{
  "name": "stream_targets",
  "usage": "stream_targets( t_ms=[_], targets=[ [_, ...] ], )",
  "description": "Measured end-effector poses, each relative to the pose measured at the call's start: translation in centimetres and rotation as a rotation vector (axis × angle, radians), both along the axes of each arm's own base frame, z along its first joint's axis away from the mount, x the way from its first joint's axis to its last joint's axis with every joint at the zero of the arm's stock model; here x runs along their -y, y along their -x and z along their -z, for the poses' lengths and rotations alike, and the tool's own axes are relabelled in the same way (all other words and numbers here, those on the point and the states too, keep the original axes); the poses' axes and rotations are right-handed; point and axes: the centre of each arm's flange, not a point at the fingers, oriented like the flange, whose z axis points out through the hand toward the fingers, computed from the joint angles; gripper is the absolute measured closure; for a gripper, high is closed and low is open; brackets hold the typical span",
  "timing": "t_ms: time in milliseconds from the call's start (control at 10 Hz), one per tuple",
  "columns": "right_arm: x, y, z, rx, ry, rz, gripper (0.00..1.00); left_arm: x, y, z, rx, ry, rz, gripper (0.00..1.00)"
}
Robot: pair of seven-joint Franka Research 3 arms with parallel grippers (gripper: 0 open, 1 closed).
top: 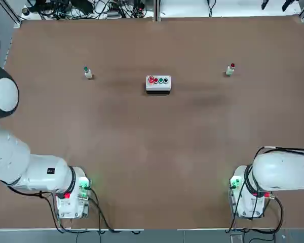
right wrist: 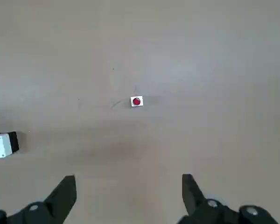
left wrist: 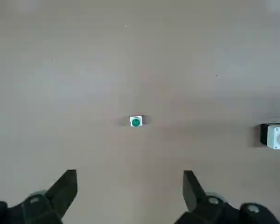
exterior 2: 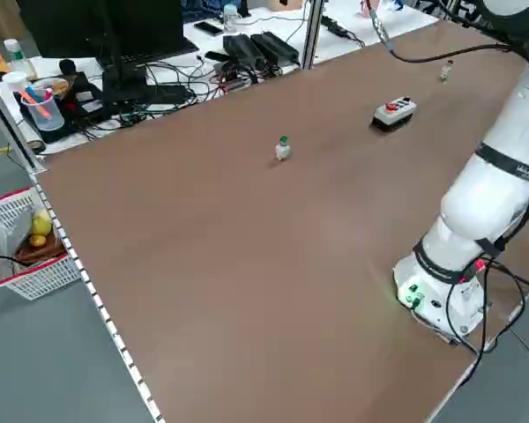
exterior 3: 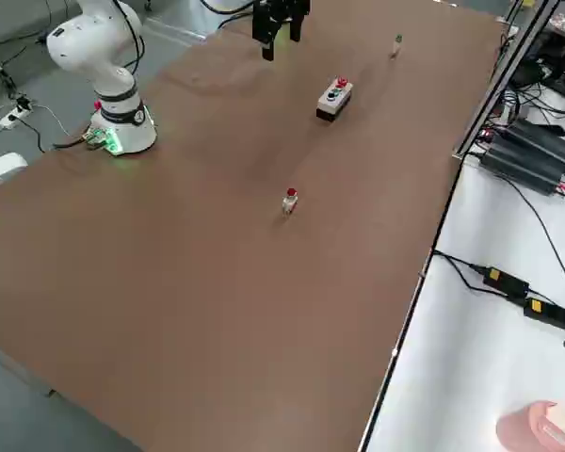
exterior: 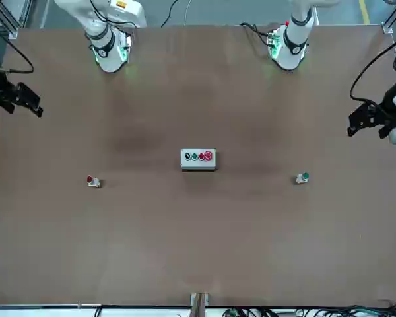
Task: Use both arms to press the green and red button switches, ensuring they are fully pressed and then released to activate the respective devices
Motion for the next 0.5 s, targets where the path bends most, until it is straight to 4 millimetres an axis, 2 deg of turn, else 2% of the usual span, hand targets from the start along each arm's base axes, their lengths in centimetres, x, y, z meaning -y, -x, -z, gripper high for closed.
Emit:
stream_targets(
  t_ms=[200, 500],
  targets=[
    [0.0, 0.0, 0.0, 0.0, 0.0, 0.0, 0.0, 0.0, 0.0, 0.0, -0.001, 0.0, 0.0, 0.0],
    [0.0, -0.1, 0.3, -0.004, -0.001, 0.0, 0.15, 0.0, -0.3, 1.2, -0.025, -0.001, 0.0, 0.01]
  ],
)
